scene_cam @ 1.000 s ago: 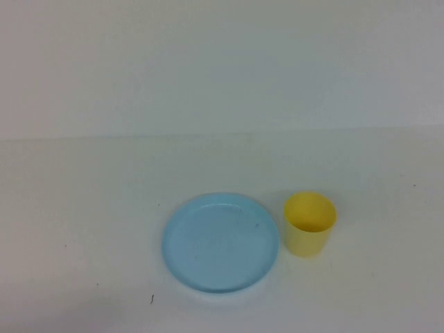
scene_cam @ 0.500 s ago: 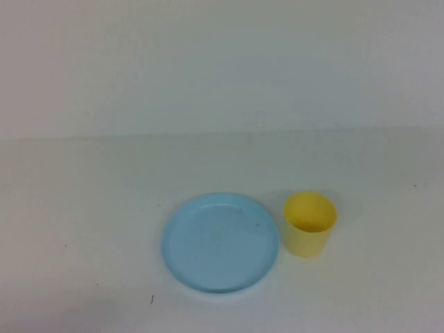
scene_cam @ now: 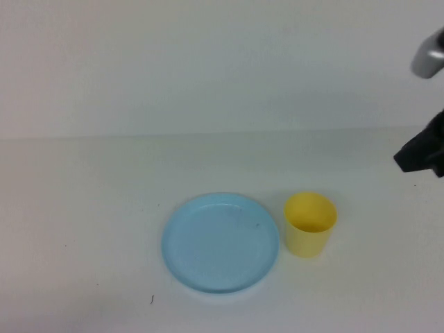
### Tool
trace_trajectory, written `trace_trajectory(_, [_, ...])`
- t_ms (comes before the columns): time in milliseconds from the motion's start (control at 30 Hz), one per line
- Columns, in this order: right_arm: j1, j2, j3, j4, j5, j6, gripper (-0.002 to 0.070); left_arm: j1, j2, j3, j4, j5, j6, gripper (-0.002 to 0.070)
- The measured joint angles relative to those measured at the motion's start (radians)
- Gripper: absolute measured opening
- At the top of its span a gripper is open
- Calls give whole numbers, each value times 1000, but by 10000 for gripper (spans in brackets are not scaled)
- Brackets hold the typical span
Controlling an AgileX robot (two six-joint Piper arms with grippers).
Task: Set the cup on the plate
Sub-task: Pick up the cup from the table
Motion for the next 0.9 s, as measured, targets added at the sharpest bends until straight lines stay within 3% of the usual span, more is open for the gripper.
trace_trajectory(200, [119,188,-106,-134,-8,187,181,0,0,0,0,0,0,0])
trace_trajectory(267, [131,237,-131,-136,-18,235,258,0,0,0,0,0,0,0])
trace_trajectory(400, [132,329,-185,-149,-22,316,477,0,0,0,0,0,0,0])
trace_trajectory(467, [132,367,-209,-159,-22,336,515,0,0,0,0,0,0,0])
trace_trajectory(900, [132,573,-306,-199,-28,361,481,0,0,0,2,0,0,0])
